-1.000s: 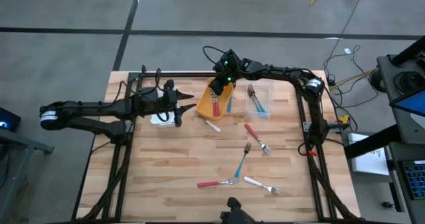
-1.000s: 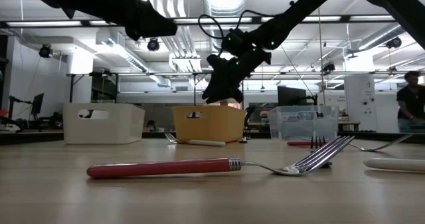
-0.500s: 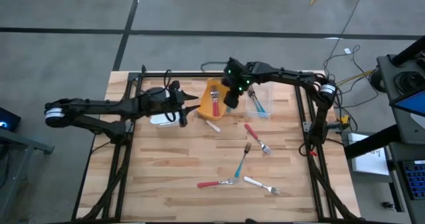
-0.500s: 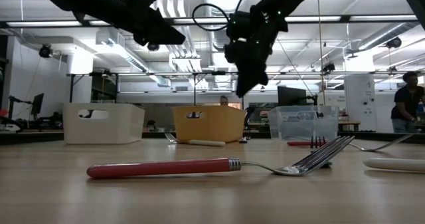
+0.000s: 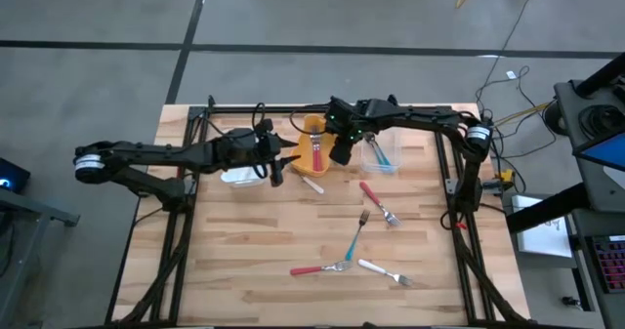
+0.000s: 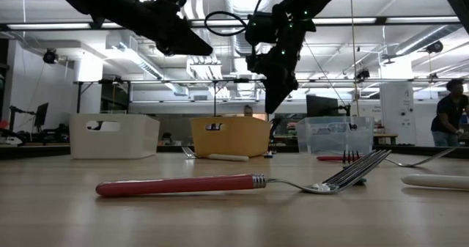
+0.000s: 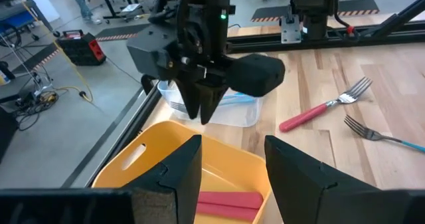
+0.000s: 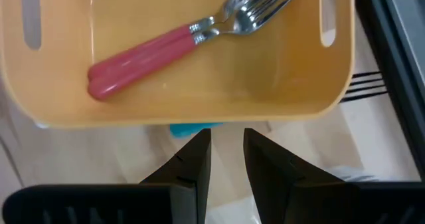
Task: Sort silverware by color (type)
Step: Put the pink fork into the yellow bin
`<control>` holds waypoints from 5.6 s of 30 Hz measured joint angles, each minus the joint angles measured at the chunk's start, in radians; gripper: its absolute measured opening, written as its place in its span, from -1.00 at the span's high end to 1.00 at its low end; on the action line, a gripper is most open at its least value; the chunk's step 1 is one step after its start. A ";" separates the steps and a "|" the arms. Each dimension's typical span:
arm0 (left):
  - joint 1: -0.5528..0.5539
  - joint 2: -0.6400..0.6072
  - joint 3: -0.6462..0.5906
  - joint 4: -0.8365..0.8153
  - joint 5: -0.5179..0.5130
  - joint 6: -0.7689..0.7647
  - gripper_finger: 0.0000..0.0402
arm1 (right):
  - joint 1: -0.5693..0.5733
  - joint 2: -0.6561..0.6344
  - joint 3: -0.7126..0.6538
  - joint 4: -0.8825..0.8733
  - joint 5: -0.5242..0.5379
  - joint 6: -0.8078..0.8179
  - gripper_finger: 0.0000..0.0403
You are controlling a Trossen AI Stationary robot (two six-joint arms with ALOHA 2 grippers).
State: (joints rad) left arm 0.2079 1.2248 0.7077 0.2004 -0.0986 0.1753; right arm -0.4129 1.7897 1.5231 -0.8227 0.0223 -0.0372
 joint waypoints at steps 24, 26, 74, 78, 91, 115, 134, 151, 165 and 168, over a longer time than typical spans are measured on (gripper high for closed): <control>0.000 0.005 -0.002 0.001 0.000 0.000 0.28 | -0.016 0.097 -0.015 0.177 0.191 -0.065 0.61; 0.000 0.005 -0.002 0.001 0.000 -0.001 0.28 | -0.027 0.097 -0.015 0.219 0.187 -0.080 0.61; -0.044 0.001 0.003 0.065 0.004 -0.451 0.28 | 0.686 -0.227 -0.023 -0.191 0.075 0.745 0.61; -0.109 0.001 0.003 0.086 0.002 -0.454 0.28 | 0.734 -0.227 -0.045 -0.191 0.081 0.784 0.61; -0.279 -0.083 0.002 -0.063 -0.179 -0.405 0.28 | 0.808 -0.227 -0.157 -0.194 0.082 0.925 0.61; -0.314 -0.113 0.002 -0.105 -0.210 -0.402 0.28 | 0.761 -0.227 -0.454 -0.193 0.084 1.022 0.61; -0.314 -0.113 0.002 -0.104 -0.210 -0.405 0.28 | 0.702 -0.227 -0.525 -0.190 0.113 1.045 0.61; -0.314 -0.113 0.002 -0.104 -0.210 -0.400 0.28 | 0.626 -0.227 -0.533 -0.169 0.120 1.008 0.04; -0.314 -0.114 0.002 -0.104 -0.209 -0.396 0.28 | 0.554 -0.231 -0.677 0.111 0.139 0.892 0.05; -0.314 -0.114 0.002 -0.104 -0.209 -0.386 0.28 | 0.550 -0.234 -0.712 0.159 0.135 0.888 0.14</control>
State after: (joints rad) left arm -0.1059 1.1110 0.7101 0.0964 -0.3080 -0.2105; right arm 0.1371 1.5558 0.8107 -0.6640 0.1573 0.8505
